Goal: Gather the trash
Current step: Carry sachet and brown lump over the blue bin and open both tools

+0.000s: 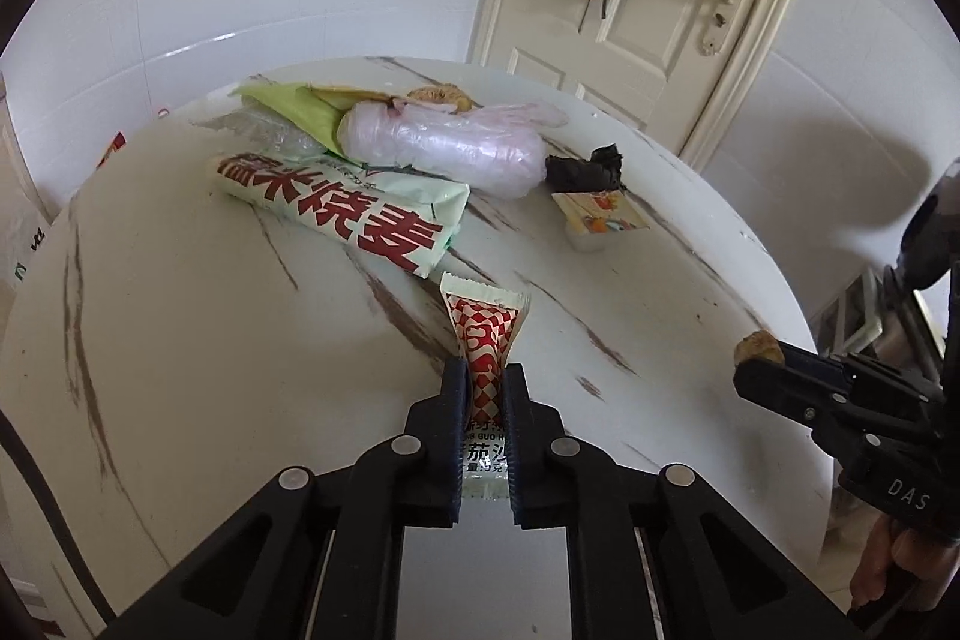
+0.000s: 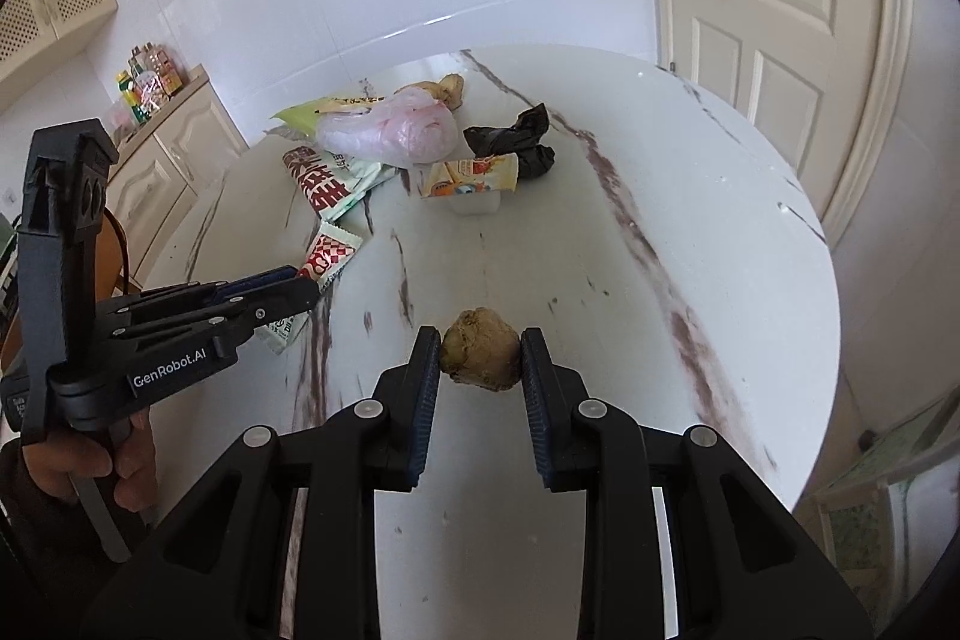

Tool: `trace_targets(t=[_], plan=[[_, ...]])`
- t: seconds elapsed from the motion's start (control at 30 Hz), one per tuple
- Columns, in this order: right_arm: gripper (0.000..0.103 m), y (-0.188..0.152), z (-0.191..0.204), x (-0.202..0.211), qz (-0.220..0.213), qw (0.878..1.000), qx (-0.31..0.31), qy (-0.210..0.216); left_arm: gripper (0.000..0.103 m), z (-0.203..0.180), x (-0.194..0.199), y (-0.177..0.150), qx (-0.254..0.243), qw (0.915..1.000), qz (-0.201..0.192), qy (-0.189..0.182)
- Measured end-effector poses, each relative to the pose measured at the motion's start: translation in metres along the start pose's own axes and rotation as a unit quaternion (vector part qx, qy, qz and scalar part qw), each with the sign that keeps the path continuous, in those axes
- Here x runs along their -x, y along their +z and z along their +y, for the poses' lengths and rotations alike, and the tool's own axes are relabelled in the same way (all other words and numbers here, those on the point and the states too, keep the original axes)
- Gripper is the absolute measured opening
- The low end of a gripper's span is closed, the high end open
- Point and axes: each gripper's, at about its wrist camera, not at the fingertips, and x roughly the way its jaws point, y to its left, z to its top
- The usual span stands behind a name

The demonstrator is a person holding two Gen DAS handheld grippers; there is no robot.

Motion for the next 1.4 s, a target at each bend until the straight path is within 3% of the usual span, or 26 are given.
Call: trace_targets(t=[0.37, 0.77, 1.03, 1.2, 1.27, 1.4], plan=[[0.025, -0.032, -0.025, 0.066, -0.047, 0.998, -0.035, -0.001, 0.005, -0.071, 0.042, -0.006, -0.058, 0.9967, -0.026, -0.05], [0.025, -0.077, -0.093, 0.119, -0.078, 0.991, -0.101, -0.027, 0.004, -0.145, 0.029, -0.009, -0.108, 0.9911, 0.0, -0.077], [0.026, -0.105, -0.144, 0.132, -0.08, 0.984, -0.149, -0.051, 0.004, -0.216, -0.004, -0.002, -0.167, 0.98, 0.019, -0.107], [0.036, -0.116, -0.175, 0.128, -0.082, 0.977, -0.181, -0.074, 0.004, -0.258, -0.035, 0.007, -0.206, 0.9709, 0.035, -0.118], [0.046, -0.121, -0.186, 0.13, -0.082, 0.975, -0.191, -0.077, 0.004, -0.274, -0.049, 0.01, -0.217, 0.968, 0.043, -0.119], [0.048, -0.132, -0.206, 0.135, -0.085, 0.97, -0.209, -0.091, 0.005, -0.299, -0.077, 0.011, -0.234, 0.9622, 0.063, -0.123]])
